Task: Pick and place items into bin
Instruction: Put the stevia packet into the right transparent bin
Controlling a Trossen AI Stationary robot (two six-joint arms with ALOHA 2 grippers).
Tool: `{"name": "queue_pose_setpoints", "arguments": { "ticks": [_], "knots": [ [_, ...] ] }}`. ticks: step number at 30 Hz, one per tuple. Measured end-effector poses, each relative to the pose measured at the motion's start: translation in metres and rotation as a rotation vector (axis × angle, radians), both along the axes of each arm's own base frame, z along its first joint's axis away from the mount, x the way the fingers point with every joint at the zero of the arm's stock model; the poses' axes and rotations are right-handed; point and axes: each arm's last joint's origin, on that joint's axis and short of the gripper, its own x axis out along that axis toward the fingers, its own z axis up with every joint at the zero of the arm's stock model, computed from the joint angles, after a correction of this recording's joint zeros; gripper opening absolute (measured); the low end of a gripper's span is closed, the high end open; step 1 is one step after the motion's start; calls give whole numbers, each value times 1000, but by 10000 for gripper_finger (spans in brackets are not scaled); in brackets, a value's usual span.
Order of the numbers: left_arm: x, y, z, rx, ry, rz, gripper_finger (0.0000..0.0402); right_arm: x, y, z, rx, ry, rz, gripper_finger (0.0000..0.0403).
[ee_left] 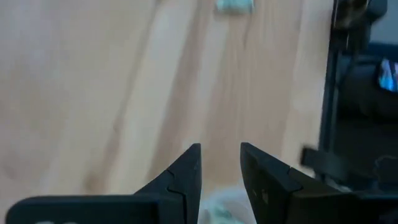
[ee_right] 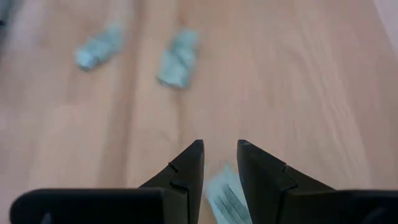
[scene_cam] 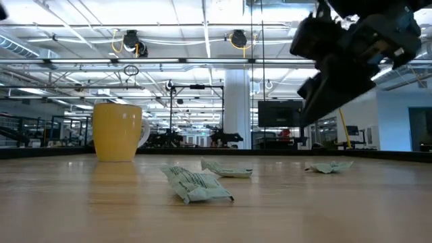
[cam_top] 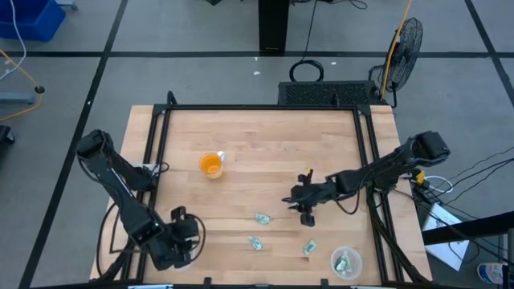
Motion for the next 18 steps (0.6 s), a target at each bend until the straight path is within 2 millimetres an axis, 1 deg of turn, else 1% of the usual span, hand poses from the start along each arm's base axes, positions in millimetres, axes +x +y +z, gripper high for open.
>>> {"name": "queue_pose_setpoints", "arguments": {
  "ticks": [3,7,11,18],
  "knots": [
    [5,7,4,76,-64,-19,118,-9,-2,-3,-21,84,-78,89],
    [11,14,6,144,-88,-56,118,-18,-4,-12,-22,167,-156,89],
    [16,18,6,181,-89,-84,118,-25,-6,-23,10,164,-193,89],
    [23,25,6,195,-89,-65,118,-38,-10,-40,46,180,-247,89]
  ]
}}
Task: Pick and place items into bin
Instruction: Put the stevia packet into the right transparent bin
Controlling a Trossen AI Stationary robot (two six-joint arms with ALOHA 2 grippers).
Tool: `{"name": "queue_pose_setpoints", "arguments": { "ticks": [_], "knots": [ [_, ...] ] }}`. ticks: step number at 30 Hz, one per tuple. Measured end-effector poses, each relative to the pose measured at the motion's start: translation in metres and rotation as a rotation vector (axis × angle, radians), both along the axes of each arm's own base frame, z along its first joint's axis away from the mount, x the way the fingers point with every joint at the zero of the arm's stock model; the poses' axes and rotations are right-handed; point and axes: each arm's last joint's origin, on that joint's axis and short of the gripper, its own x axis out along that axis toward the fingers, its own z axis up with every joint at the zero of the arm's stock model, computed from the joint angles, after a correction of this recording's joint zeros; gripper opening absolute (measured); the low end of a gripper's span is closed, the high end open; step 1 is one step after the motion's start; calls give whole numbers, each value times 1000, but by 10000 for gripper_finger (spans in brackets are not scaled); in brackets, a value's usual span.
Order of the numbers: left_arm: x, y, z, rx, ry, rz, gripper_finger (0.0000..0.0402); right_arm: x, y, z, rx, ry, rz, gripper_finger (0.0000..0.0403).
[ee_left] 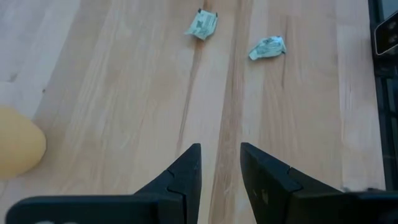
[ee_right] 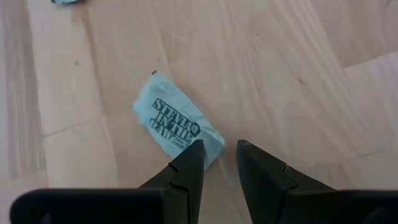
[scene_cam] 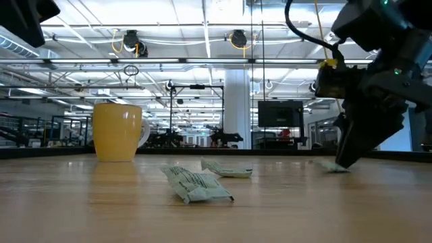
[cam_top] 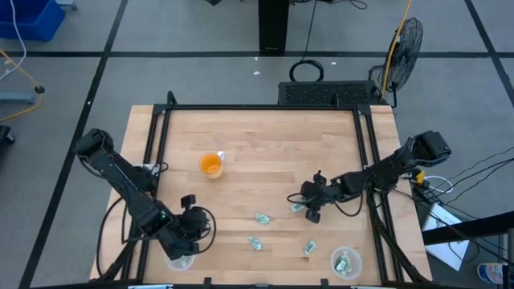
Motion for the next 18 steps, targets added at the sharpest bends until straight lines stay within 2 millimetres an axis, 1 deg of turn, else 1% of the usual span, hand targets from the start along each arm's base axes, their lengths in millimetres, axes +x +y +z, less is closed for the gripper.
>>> {"name": "queue_pose_setpoints", "arguments": {
  "ticks": [3,6,14,18],
  "knots": [
    [2,2,0,-1,-1,10,118,-2,-1,-3,-2,-26,16,88],
    [3,3,0,-2,-1,16,118,-3,-1,-5,-18,-57,52,77],
    [4,4,0,-6,2,19,118,-2,0,-7,-59,-59,123,6],
    [4,4,0,-6,2,19,118,-3,3,-7,-99,-65,185,4]
  ]
}}
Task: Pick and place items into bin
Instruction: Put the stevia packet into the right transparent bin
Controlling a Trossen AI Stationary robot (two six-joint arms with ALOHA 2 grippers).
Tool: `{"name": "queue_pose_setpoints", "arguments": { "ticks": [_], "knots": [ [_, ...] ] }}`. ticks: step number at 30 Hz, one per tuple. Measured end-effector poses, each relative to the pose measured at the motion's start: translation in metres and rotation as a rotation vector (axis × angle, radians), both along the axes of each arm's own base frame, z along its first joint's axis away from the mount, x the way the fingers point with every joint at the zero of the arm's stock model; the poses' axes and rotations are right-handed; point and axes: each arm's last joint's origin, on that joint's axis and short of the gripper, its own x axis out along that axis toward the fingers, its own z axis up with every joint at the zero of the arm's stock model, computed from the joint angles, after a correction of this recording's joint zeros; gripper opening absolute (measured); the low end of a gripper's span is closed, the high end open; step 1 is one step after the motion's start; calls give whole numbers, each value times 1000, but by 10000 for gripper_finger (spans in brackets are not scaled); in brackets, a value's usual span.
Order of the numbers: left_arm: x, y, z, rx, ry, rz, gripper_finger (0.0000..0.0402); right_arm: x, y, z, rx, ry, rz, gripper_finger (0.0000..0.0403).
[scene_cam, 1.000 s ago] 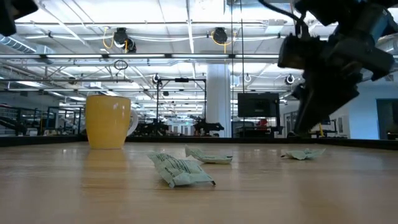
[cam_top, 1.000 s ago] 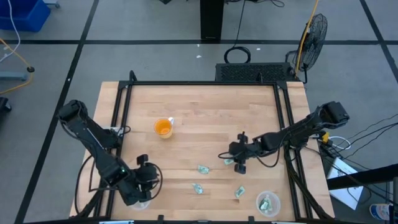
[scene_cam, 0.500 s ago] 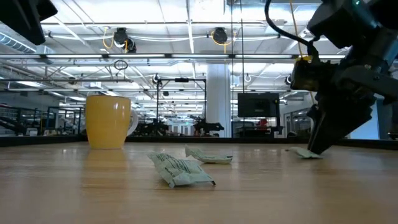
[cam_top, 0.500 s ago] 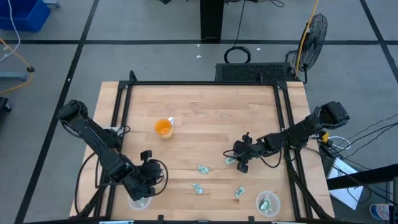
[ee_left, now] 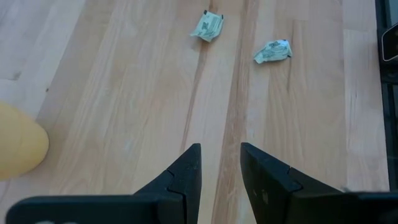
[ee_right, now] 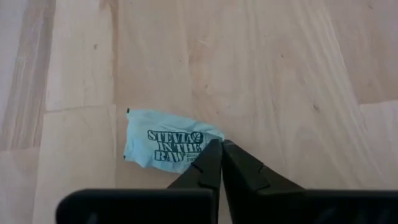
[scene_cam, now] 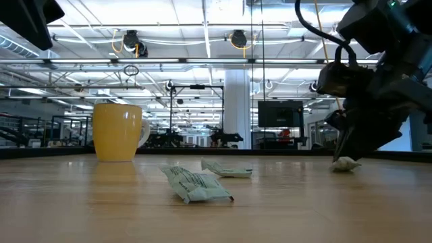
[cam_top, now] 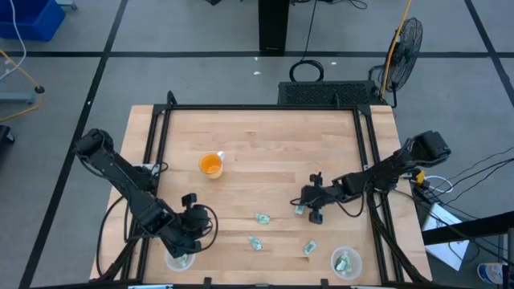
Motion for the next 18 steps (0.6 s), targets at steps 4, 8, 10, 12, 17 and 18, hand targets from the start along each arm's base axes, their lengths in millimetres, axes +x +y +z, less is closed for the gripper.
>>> {"name": "queue_pose_setpoints", "arguments": {
  "ticks": [4,8,10,12,17,18],
  "knots": [
    [0,0,0,0,1,-1,118,-1,4,6,-5,-22,22,1],
    [0,0,0,8,2,-11,118,1,10,21,-7,-93,64,1],
    [0,0,0,11,1,-16,118,2,14,31,-7,-135,95,1],
    [0,0,0,12,0,-16,118,4,19,43,-21,-186,121,1],
    [0,0,0,21,-11,-9,118,10,31,72,-58,-254,167,0],
    [1,0,0,21,-11,-9,118,11,34,77,-60,-262,180,0]
  ]
}}
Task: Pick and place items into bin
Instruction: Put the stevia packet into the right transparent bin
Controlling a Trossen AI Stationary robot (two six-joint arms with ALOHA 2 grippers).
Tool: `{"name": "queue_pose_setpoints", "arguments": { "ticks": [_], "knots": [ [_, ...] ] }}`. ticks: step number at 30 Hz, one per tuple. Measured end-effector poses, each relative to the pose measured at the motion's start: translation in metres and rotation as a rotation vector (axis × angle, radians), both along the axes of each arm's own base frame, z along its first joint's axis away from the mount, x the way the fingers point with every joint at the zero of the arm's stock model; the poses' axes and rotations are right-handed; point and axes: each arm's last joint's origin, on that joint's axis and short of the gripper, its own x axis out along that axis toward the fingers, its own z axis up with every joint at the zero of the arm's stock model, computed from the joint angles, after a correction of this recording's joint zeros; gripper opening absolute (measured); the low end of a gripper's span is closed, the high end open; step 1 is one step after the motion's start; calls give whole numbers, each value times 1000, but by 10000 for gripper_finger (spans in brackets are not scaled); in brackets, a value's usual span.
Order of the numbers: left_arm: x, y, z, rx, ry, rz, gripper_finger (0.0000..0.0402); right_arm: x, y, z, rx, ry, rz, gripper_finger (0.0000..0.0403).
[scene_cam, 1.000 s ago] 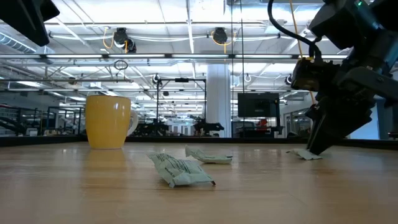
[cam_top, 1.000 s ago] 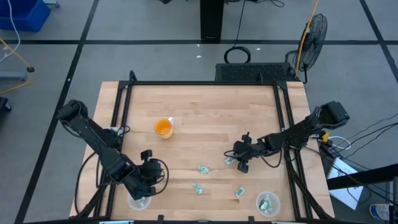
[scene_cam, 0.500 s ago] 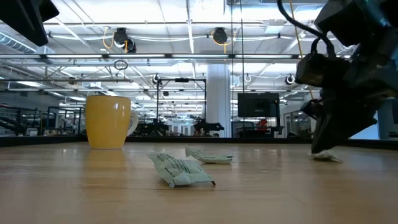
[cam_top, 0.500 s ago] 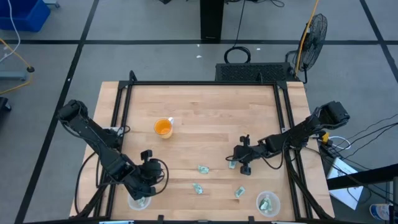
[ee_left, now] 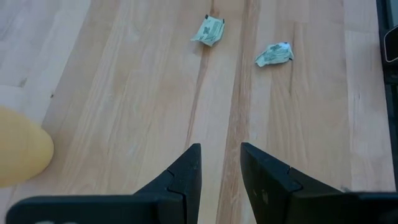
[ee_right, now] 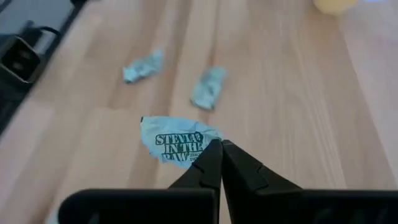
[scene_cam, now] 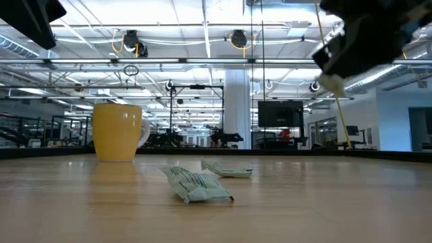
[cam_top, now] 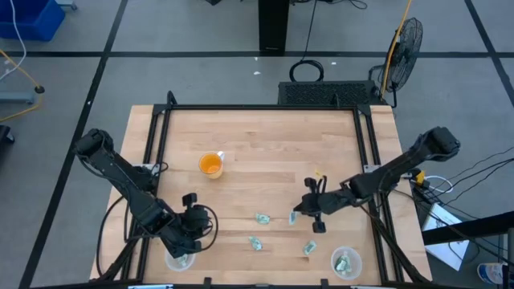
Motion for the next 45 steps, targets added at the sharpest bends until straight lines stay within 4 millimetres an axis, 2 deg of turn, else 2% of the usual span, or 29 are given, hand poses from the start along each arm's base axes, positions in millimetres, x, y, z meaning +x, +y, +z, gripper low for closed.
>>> {"name": "queue_pose_setpoints", "arguments": {
  "ticks": [9,15,22,30,37,45],
  "knots": [
    [0,0,0,-4,-4,1,118,0,28,40,-10,21,67,0],
    [0,0,0,-6,-6,1,118,-12,43,49,105,128,-5,0],
    [1,-1,0,-6,-8,1,118,-28,58,46,432,369,-100,0],
    [1,0,1,37,-29,-10,118,-45,75,45,653,597,-167,0],
    [1,1,1,48,-39,-3,118,-62,91,45,763,700,-285,0],
    [1,1,1,48,-39,-2,118,-82,99,31,717,830,-421,0]
  ]
}}
